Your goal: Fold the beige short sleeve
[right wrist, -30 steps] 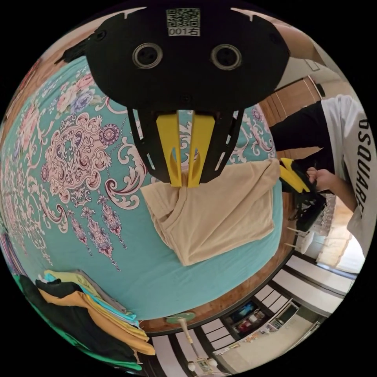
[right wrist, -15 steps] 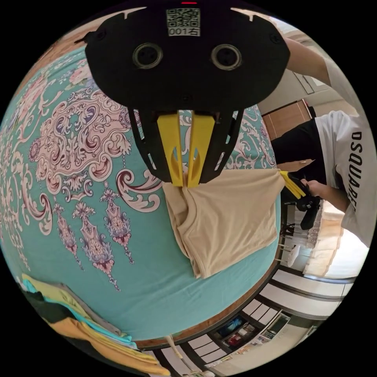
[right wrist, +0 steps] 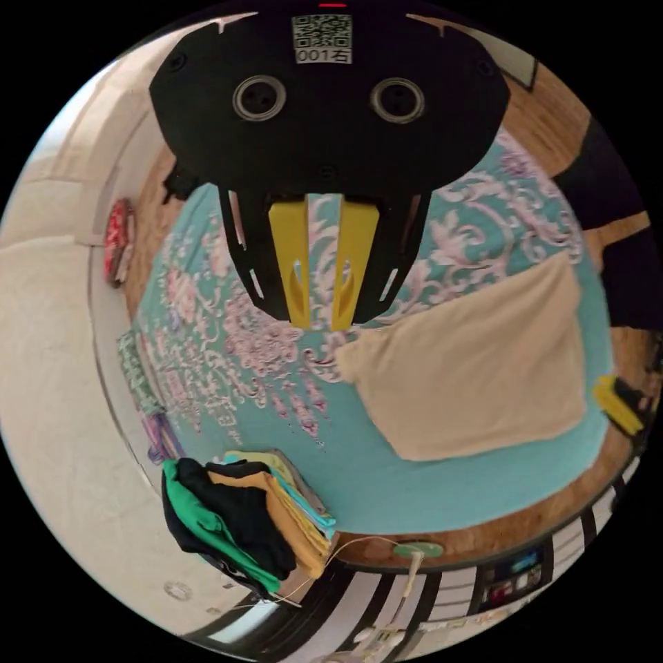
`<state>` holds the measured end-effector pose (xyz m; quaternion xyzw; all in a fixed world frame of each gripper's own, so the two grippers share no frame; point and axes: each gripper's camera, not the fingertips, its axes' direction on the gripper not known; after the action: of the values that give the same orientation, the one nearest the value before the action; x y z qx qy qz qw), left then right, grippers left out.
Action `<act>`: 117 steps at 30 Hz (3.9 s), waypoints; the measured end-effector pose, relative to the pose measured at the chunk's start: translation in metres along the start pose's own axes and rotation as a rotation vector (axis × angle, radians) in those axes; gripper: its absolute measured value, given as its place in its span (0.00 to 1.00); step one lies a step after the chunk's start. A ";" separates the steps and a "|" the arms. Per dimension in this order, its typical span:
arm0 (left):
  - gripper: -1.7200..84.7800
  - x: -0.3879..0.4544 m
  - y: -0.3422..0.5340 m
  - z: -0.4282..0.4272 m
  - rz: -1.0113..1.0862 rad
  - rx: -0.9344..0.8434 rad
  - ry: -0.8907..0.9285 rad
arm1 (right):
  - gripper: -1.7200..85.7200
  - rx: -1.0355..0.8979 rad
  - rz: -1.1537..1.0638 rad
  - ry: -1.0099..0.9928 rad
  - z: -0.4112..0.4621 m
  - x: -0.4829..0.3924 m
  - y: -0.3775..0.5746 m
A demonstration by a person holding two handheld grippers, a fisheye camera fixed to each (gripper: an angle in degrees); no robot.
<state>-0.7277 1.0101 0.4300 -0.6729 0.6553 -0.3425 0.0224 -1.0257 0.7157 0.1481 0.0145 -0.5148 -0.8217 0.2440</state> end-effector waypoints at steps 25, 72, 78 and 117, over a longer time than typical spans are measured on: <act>0.02 0.005 -0.019 -0.029 0.489 -0.193 -0.087 | 0.03 -0.109 0.441 -0.293 0.009 -0.285 0.091; 0.05 -0.039 -0.059 -0.123 -0.070 -0.119 0.618 | 0.12 0.017 0.821 -0.879 0.131 -0.075 0.233; 0.05 -0.044 -0.069 -0.142 -0.222 -0.066 0.752 | 0.08 0.055 0.939 -1.150 0.157 -0.018 0.277; 0.01 0.215 -0.413 -0.602 -0.080 0.222 1.167 | 0.03 0.987 0.826 -1.583 -0.132 0.398 0.200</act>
<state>-0.6855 1.1277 1.1807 -0.3915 0.4936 -0.7227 -0.2842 -1.2629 0.3688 0.3475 -0.6128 -0.7745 -0.1431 0.0646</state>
